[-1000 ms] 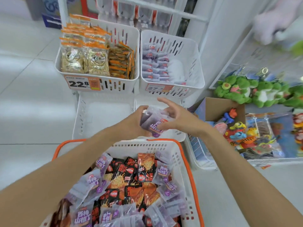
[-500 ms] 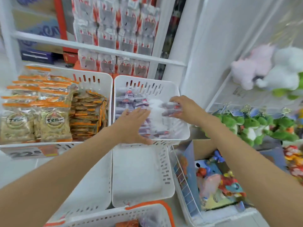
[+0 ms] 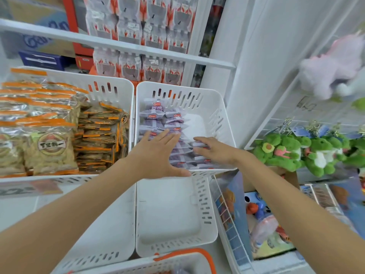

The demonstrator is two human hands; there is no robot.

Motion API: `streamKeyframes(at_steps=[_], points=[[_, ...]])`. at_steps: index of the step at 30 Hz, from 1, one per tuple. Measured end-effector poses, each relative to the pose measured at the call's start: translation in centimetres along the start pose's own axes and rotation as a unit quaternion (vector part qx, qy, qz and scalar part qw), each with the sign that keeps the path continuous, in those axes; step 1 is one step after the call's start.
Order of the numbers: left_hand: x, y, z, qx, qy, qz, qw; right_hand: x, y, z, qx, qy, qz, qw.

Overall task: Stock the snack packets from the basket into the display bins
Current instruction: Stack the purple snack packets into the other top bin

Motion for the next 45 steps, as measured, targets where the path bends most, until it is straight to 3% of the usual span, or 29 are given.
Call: streamKeyframes(at_steps=[2, 5, 9, 12, 14, 16, 19, 23, 28, 30, 32, 35, 36, 39, 40, 41, 43, 45], points=[[0.0, 0.1, 0.1, -0.012, 0.002, 0.005, 1.000, -0.9, 0.5, -0.1, -0.008, 0.006, 0.053, 0.999], [-1.0, 0.7, 0.5, -0.067, -0.010, 0.040, 0.997, -4.2, 1.0, -1.2, 0.020, 0.020, 0.197, 0.980], [-5.4, 0.3, 2.1, -0.181, -0.047, 0.183, 0.965, -11.3, -1.7, -4.3, 0.072, 0.060, 0.362, 0.928], [-10.0, -2.3, 3.4, -0.215, -0.047, 0.205, 0.954, -15.3, -6.9, -6.8, 0.095, 0.069, 0.311, 0.943], [-13.0, -4.4, 3.7, -0.182, -0.055, 0.222, 0.956, -17.2, -11.4, -7.4, 0.072, 0.076, 0.253, 0.962], [-16.1, -6.3, 3.6, -0.176, -0.039, 0.230, 0.957, -18.4, -16.1, -6.9, 0.037, 0.070, 0.170, 0.982], [-20.4, -10.0, 2.7, -0.246, 0.027, 0.171, 0.954, -19.1, -23.0, -5.0, -0.041, 0.017, 0.004, 0.999], [-26.3, -16.0, 0.8, -0.319, 0.106, 0.116, 0.935, -20.7, -29.3, -2.6, -0.017, -0.061, -0.082, 0.995], [-32.0, -22.3, -2.0, -0.447, 0.183, 0.068, 0.873, -23.6, -33.2, -1.6, -0.062, -0.052, -0.216, 0.973], [-32.4, -23.5, -1.6, -0.459, 0.199, 0.038, 0.865, -24.4, -34.5, -1.5, -0.101, -0.046, -0.261, 0.959], [-32.1, -24.4, -0.6, -0.484, 0.223, 0.025, 0.846, -24.5, -35.4, -1.6, -0.079, -0.050, -0.224, 0.970], [-31.2, -24.3, 1.7, -0.575, 0.257, 0.039, 0.776, -24.7, -34.0, -2.9, 0.108, -0.066, -0.107, 0.986], [-30.8, -24.0, 2.5, -0.627, 0.280, 0.017, 0.727, -24.9, -33.0, -3.8, 0.157, -0.048, -0.064, 0.984], [-29.8, -23.7, 5.0, -0.796, 0.307, -0.151, 0.500, -25.8, -30.3, -7.9, 0.195, 0.052, -0.027, 0.979], [-29.4, -23.4, 5.4, -0.813, 0.286, -0.189, 0.470, -26.0, -29.4, -9.2, 0.211, 0.075, -0.035, 0.974], [-29.0, -23.4, 5.6, -0.814, 0.263, -0.206, 0.474, -25.8, -28.8, -9.5, 0.236, 0.073, -0.042, 0.968], [-28.6, -23.5, 5.1, -0.788, 0.256, -0.191, 0.526, -25.2, -28.4, -8.3, 0.280, 0.030, -0.041, 0.959], [-29.0, -24.0, 4.0, -0.761, 0.280, -0.147, 0.566, -24.3, -29.3, -5.9, 0.225, -0.011, -0.040, 0.973]])
Point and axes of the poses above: each hand's wrist, its own x-axis towards the middle knuckle, its own y-axis out of the back of the hand, z = x × y, the point moved 3 cm from there along x, towards the middle knuckle, and after that the axes turned 12 degrees about -x, right-handed, at the moved point
